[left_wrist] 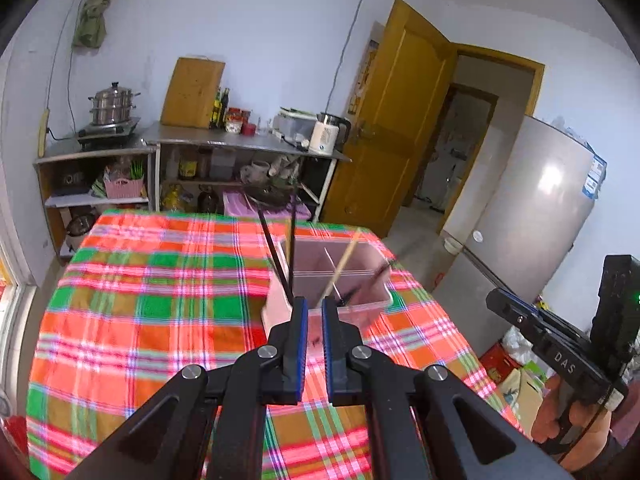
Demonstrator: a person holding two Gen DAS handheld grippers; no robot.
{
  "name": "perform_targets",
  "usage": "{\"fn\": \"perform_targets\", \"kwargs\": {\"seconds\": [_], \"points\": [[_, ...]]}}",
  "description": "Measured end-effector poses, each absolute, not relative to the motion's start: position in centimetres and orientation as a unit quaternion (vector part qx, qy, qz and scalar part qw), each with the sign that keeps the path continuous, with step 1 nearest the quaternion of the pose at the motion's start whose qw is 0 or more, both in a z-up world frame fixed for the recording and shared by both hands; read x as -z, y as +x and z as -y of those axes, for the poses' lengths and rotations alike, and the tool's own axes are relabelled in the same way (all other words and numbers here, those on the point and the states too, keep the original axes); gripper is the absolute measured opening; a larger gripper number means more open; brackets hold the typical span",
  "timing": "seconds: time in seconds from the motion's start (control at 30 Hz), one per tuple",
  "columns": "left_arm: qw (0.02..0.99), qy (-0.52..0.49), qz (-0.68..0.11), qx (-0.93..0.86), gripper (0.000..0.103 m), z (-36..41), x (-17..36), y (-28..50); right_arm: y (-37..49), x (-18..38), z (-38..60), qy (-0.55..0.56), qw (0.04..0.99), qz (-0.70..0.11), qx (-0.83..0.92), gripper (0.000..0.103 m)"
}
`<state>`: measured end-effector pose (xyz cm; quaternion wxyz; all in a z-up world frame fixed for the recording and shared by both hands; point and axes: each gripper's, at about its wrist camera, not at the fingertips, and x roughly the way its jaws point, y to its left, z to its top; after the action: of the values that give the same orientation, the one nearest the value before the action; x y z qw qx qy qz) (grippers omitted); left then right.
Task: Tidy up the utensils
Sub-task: 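Move both tools back toward the cloth beside the basket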
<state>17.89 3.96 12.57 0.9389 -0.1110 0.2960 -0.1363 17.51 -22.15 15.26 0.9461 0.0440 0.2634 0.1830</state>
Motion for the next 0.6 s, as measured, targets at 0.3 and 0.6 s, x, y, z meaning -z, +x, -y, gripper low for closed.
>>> {"fn": "perform_targets", "kwargs": {"seconds": [0.3,0.6], "points": [[0.921,-0.126,-0.339,0.146,0.006,-2.0,-7.9,15.0,14.1,-12.4,25.1,0.064,0.941,-0.287,-0.167,0.01],[0.902,-0.128,-0.381,0.161,0.006,0.9,-4.1,14.7,12.7,-9.8,26.4,0.077,0.932,-0.313,-0.165,0.01]]}}
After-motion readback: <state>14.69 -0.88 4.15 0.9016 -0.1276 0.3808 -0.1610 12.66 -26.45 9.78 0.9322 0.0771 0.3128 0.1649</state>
